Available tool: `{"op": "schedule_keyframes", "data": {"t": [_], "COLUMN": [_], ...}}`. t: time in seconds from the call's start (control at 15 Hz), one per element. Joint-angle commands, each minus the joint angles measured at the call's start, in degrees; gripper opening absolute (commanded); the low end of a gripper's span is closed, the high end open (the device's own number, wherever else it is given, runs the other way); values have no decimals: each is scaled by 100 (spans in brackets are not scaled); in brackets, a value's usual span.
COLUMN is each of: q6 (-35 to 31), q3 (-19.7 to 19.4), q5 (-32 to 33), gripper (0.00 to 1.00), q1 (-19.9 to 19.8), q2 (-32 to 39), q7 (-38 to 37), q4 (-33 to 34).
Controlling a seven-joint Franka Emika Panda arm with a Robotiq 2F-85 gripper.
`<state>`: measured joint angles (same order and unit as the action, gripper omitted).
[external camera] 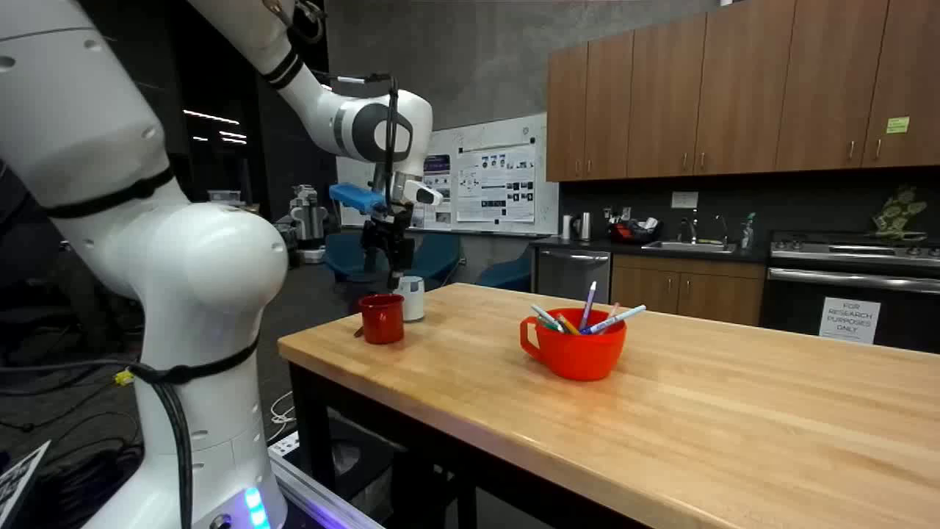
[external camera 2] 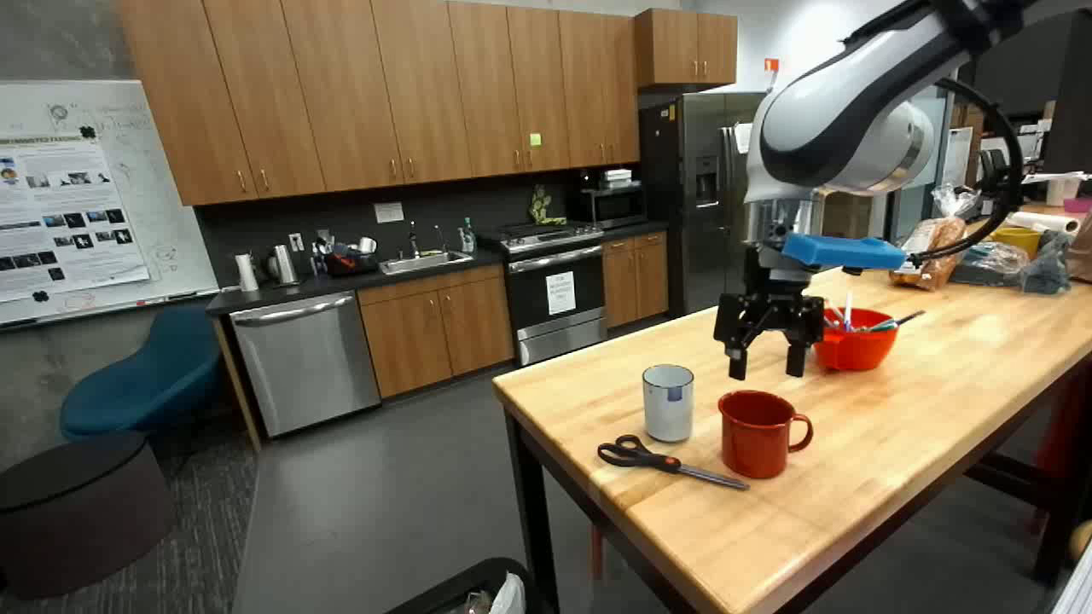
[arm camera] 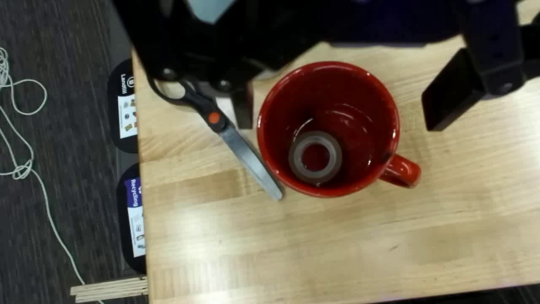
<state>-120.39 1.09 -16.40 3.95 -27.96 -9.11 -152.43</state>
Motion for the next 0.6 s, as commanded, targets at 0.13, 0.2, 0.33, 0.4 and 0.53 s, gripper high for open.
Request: {"op": "schedule_keyframes", "data": {"t": [0.13,0.2,0.33,0.4,0.53], "q6": [-11,-10,-103,-182,-432], "q3": [47,43,68,91,171], "q5": [-7,1,41,76,161], "gripper": [100,100,100,100,100], "q1": [-69,-68,-77,-70,-47], "q2": [37,71,130,153,237], "q7": [12,39,34,46,41], "q4": [38,73,137,169,241]}}
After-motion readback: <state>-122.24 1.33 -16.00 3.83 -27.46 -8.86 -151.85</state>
